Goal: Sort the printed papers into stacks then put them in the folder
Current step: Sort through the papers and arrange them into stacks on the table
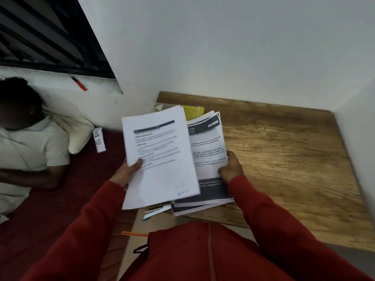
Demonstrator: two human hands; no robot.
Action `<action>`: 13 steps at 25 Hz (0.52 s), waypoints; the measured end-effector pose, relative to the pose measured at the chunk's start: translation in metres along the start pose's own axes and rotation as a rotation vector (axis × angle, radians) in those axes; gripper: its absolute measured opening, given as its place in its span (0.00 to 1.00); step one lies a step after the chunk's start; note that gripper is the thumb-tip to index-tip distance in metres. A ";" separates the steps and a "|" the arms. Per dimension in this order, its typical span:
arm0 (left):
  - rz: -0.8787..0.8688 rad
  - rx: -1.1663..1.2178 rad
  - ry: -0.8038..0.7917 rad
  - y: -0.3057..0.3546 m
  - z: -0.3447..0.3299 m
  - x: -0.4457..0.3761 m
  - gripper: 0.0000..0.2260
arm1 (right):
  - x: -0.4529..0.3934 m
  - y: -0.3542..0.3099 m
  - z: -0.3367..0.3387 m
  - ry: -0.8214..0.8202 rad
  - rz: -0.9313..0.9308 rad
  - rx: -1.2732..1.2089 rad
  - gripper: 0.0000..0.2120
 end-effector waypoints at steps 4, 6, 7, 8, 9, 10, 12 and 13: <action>0.031 -0.005 -0.036 -0.003 -0.033 -0.006 0.08 | -0.013 0.003 0.005 0.122 0.083 0.283 0.23; 0.035 -0.027 -0.039 0.003 -0.044 -0.013 0.09 | -0.021 0.005 0.010 0.144 0.057 0.510 0.26; 0.031 -0.040 -0.038 0.006 -0.049 -0.016 0.10 | -0.024 0.006 0.011 0.138 0.052 0.580 0.27; 0.027 -0.059 -0.042 0.006 -0.053 -0.020 0.11 | -0.025 0.006 0.012 0.130 0.057 0.628 0.27; 0.032 -0.078 -0.055 0.008 -0.058 -0.022 0.12 | -0.026 0.006 0.011 0.118 0.059 0.638 0.27; 0.034 -0.095 -0.078 0.006 -0.063 -0.024 0.13 | -0.030 0.008 0.009 0.089 0.059 0.606 0.26; 0.034 -0.120 -0.106 0.005 -0.075 -0.026 0.13 | -0.034 0.007 0.011 0.029 0.010 0.427 0.23; 0.034 -0.131 -0.104 0.005 -0.080 -0.025 0.14 | -0.038 0.006 0.014 0.028 -0.022 0.321 0.22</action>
Point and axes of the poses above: each hand's wrist, its own x-axis away from the middle knuckle, its own z-axis out of the back of the hand, y = z × x, the point moved 2 cm from there along -x, towards the middle knuckle, and after that the axes turned 6 degrees about -z, right-handed, at the moved point
